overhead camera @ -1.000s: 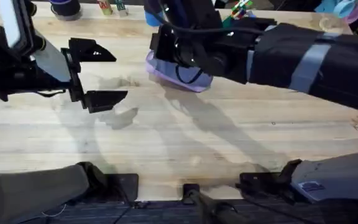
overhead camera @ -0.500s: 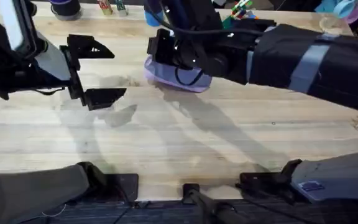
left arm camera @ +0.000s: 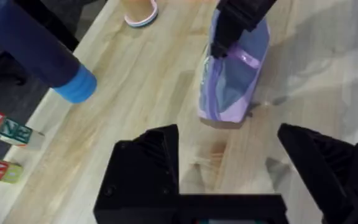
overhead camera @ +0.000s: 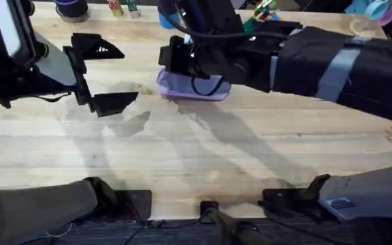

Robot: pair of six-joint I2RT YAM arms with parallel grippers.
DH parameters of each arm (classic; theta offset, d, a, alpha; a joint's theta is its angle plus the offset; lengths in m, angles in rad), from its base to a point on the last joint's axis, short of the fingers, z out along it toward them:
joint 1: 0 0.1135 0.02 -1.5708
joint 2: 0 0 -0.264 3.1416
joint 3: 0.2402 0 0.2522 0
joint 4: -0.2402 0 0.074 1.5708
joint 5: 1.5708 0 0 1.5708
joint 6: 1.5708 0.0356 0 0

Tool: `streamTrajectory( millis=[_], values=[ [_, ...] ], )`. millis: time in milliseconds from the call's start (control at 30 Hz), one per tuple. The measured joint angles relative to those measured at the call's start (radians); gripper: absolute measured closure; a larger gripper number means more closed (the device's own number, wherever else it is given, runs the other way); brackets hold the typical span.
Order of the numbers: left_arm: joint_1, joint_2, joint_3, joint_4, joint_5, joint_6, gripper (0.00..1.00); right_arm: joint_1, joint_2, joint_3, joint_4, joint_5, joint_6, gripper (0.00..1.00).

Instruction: Unzip the bag, pick up the pens from the table one at a time and place them inside, then zip the bag closed.

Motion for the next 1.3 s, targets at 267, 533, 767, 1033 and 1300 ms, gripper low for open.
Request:
streamTrajectory(
  millis=[267, 533, 767, 1033, 1300],
  values=[
    [-0.069, 0.100, 0.000, 0.123, 0.049, -0.087, 0.007, -0.005, 0.000, 0.000, 0.000, -0.012, 0.000, 0.970],
    [-0.183, 0.260, 0.000, 0.361, 0.144, -0.182, 0.007, -0.005, 0.000, 0.000, 0.000, -0.014, 0.000, 0.970],
    [-0.279, 0.330, 0.000, 0.582, 0.212, -0.400, 0.005, -0.005, 0.000, 0.000, 0.000, -0.014, 0.000, 0.971],
    [-0.365, 0.331, 0.000, 0.673, 0.208, -0.572, 0.649, -0.005, 0.000, 0.000, 0.003, -0.013, -0.003, 0.971],
    [-0.366, 0.331, 0.000, 0.677, 0.195, -0.622, 0.951, -0.022, 0.000, 0.000, 0.003, -0.011, -0.003, 0.971]
  ],
)
